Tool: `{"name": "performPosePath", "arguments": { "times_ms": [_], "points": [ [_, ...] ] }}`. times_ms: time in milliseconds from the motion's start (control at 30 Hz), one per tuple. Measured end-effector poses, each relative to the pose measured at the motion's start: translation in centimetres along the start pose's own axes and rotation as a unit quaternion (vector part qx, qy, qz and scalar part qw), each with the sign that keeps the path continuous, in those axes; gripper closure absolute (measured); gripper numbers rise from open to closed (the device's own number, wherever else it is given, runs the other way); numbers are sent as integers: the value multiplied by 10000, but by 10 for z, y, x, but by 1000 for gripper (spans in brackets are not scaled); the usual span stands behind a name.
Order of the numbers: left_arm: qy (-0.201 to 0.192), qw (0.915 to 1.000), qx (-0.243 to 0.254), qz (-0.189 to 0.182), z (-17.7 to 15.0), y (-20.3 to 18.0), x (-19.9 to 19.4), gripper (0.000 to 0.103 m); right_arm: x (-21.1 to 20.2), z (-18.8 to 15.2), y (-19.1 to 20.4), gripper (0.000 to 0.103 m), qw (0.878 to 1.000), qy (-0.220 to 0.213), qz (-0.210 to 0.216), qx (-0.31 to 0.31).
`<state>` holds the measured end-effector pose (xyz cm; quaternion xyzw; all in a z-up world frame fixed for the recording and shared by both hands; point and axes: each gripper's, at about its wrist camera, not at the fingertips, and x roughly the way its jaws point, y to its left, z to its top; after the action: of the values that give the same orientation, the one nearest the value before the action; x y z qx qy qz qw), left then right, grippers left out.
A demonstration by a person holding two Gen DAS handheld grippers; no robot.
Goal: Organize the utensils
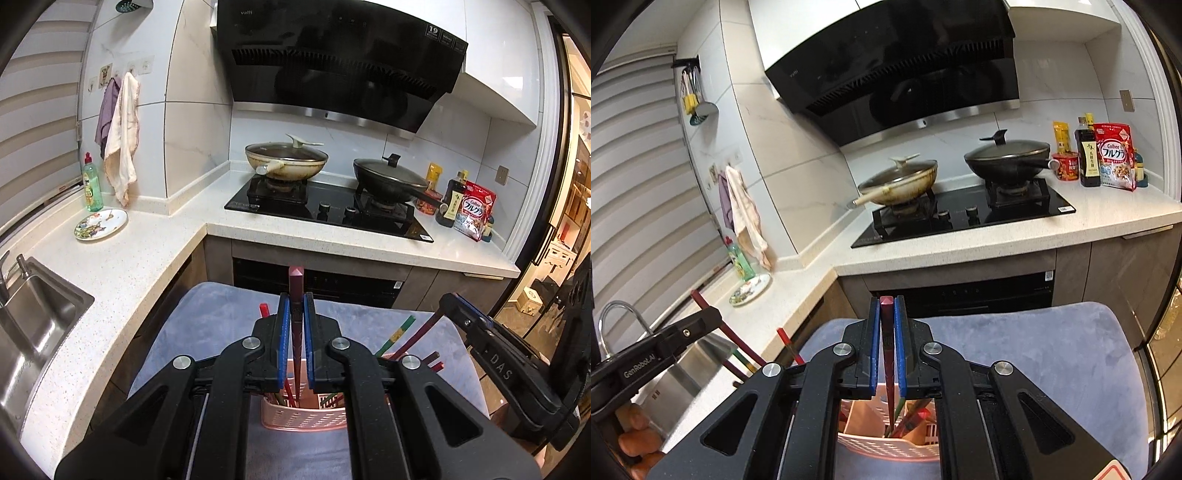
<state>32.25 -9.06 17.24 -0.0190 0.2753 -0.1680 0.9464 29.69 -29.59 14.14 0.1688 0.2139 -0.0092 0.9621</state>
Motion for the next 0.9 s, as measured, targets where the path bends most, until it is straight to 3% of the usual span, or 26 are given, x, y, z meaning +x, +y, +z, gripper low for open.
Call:
{"name": "performPosePath", "arguments": {
  "times_ms": [100,267,500,633,900],
  "points": [
    [46,10000,-43,13,-4,1,4,96,7,-6,0,95,9999,95,-68,-48],
    [36,9999,-45,132,-8,5,4,90,7,-8,-2,82,9998,108,-124,-86],
    [26,9996,-9,278,-12,3,-6,85,-11,-9,6,76,9995,20,-142,-282],
    [-51,9990,101,432,-16,-3,-20,69,-27,-14,10,68,9994,48,-113,-336],
    [-98,9972,324,667,-32,-9,-47,69,-61,-35,20,61,9978,139,-238,-599]
  ]
}}
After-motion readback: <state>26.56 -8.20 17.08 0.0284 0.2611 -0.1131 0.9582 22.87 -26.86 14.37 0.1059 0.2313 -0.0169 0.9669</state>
